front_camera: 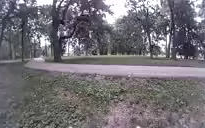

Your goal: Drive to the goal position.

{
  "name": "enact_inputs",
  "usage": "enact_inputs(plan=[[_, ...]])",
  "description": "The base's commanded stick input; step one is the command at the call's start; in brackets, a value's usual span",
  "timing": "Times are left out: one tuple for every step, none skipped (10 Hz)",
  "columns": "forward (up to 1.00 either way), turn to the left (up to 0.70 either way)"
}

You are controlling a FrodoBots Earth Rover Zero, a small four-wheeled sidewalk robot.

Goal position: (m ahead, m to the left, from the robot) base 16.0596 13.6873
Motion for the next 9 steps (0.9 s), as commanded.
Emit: enact_inputs(plan=[[0.70, 0.00], [0.70, 0.00], [0.70, 0.00], [0.70, 0.00], [0.70, 0.05], [0.70, 0.11], [0.70, 0.14], [0.70, 0.14], [0.70, 0.14]])
